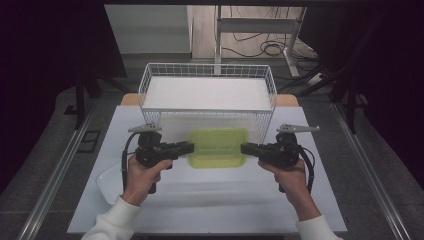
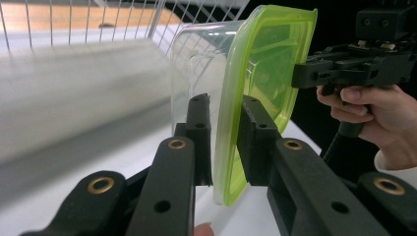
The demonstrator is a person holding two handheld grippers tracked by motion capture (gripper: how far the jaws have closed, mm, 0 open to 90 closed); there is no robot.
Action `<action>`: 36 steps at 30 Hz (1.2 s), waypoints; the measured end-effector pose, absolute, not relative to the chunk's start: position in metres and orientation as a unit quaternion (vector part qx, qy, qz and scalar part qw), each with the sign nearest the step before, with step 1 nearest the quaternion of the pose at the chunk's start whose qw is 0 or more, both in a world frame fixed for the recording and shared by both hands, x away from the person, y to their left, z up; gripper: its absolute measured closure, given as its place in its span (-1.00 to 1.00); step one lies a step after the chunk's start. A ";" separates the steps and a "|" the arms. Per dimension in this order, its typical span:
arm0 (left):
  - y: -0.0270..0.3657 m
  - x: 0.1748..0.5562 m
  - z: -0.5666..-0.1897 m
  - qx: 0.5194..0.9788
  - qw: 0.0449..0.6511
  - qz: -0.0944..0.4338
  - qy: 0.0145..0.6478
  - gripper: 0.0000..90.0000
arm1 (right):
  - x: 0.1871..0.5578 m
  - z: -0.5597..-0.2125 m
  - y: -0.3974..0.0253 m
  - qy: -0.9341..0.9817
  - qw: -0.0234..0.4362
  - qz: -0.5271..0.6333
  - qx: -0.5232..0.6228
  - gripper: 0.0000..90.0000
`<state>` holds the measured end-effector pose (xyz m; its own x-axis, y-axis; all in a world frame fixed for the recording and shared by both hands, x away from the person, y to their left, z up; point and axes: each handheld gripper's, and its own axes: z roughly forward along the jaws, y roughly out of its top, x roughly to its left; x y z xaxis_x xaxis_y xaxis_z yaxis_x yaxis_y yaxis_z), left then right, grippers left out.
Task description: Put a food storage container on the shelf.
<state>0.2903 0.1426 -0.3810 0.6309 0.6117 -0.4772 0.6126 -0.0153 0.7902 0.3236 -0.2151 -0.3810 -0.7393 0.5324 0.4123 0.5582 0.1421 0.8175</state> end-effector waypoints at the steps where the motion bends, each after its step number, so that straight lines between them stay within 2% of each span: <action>1: 0.144 0.293 -0.377 0.712 0.557 -0.002 0.427 0.71 | 0.326 -0.376 -0.215 -0.754 0.011 -0.549 -0.360 0.77; 11: 0.151 0.331 -0.345 0.698 0.578 -0.030 0.421 0.71 | 0.361 -0.329 -0.213 -0.750 0.013 -0.558 -0.356 0.77; 19: 0.153 0.366 -0.325 0.694 0.579 -0.055 0.425 0.70 | 0.388 -0.310 -0.215 -0.747 0.027 -0.555 -0.365 0.77; 28: 0.155 0.403 -0.310 0.695 0.571 -0.066 0.432 0.71 | 0.427 -0.297 -0.214 -0.741 0.057 -0.547 -0.387 0.77; 36: 0.164 0.426 -0.308 0.694 0.563 -0.075 0.442 0.71 | 0.453 -0.299 -0.207 -0.732 0.082 -0.543 -0.403 0.77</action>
